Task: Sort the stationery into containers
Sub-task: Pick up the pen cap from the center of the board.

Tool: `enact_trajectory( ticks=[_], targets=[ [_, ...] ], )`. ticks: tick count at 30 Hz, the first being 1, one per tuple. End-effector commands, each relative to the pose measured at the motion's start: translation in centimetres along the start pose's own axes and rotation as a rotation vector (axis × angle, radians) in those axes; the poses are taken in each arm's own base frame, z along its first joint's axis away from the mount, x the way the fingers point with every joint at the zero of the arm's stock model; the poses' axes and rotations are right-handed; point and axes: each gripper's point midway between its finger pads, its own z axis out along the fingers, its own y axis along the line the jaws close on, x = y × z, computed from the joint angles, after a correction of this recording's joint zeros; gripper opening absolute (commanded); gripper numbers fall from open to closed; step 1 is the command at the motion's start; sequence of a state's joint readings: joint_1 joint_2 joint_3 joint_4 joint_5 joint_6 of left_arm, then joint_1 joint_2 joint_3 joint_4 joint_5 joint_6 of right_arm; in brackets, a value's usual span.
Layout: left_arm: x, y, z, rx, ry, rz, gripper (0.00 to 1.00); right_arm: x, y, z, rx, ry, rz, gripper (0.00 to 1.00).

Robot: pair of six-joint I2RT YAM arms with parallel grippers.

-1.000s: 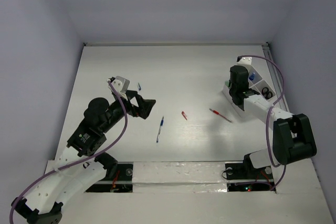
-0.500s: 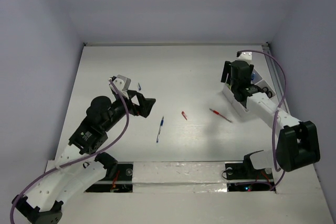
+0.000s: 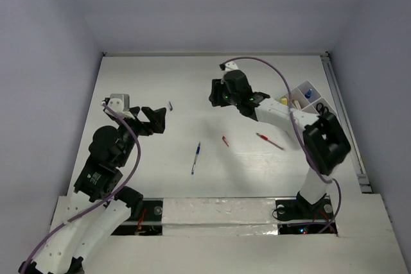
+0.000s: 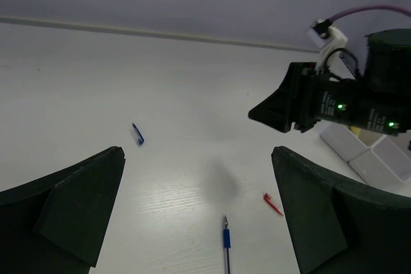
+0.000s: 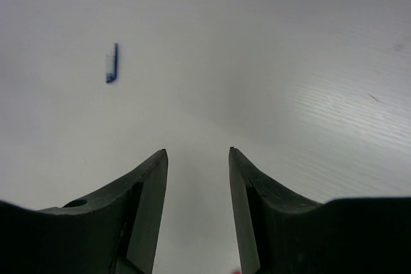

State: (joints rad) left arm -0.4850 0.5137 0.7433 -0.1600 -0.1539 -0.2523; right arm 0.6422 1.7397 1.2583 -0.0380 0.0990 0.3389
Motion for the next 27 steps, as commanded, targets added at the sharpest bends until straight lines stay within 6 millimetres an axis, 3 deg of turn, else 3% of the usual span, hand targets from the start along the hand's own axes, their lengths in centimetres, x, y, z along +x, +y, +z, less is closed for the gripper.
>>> enact_trajectory(
  ticks=[1,2,4,5,6,7,8,9,10,11,14,15,16,17,19,27],
  targets=[
    [-2.0,0.8,-0.1,-0.049,-0.084,-0.034,0.99,-3.8,7.8,2.4,-0.196,-0.078,-0.001,0.48],
    [-2.1,1.1,0.0,-0.057,-0.085,-0.034,0.99,-1.2,8.5,4.7,-0.192,-0.015,-0.020,0.46],
    [-2.0,1.3,0.1,-0.065,-0.083,-0.035,0.99,-0.2,9.8,6.6,-0.227,0.030,-0.043,0.47],
    [-2.0,1.2,0.1,-0.064,-0.083,-0.036,0.99,-1.4,11.6,7.1,-0.253,0.016,-0.055,0.49],
    [-2.1,1.5,0.1,-0.073,-0.086,-0.036,0.99,1.2,11.8,9.2,-0.249,0.070,-0.084,0.51],
    [-2.1,1.4,0.2,-0.071,-0.085,-0.036,0.99,2.0,11.6,10.0,-0.240,0.108,-0.099,0.53],
    [-2.1,1.4,0.2,-0.071,-0.085,-0.036,0.99,0.3,13.3,10.4,-0.264,0.073,-0.110,0.57],
    [-2.1,1.7,0.3,-0.079,-0.089,-0.037,0.99,0.9,14.1,11.0,-0.268,0.084,-0.125,0.58],
    [-2.1,1.6,0.3,-0.078,-0.090,-0.037,0.99,2.6,13.5,12.5,-0.252,0.115,-0.142,0.60],
    [-2.0,1.6,0.3,-0.077,-0.087,-0.037,0.99,2.1,14.7,12.6,-0.266,0.105,-0.150,0.62],
    [-1.9,1.5,0.5,-0.070,-0.078,-0.035,0.99,4.3,14.6,14.4,-0.253,0.143,-0.172,0.65],
    [-1.8,1.4,0.6,-0.067,-0.074,-0.033,0.99,3.8,15.6,14.4,-0.270,0.129,-0.180,0.65],
    [-1.7,1.4,0.6,-0.066,-0.072,-0.031,0.99,4.3,15.5,14.8,-0.267,0.142,-0.185,0.65],
    [-1.7,1.4,0.7,-0.064,-0.070,-0.031,0.99,6.3,15.3,15.4,-0.256,0.183,-0.201,0.65],
    [-1.7,1.3,0.7,-0.062,-0.069,-0.031,0.99,7.0,15.6,15.8,-0.246,0.193,-0.227,0.65],
    [-1.7,1.1,0.6,-0.049,-0.070,-0.030,0.99,10.1,13.3,17.2,-0.154,0.240,-0.306,0.48]
  ],
)
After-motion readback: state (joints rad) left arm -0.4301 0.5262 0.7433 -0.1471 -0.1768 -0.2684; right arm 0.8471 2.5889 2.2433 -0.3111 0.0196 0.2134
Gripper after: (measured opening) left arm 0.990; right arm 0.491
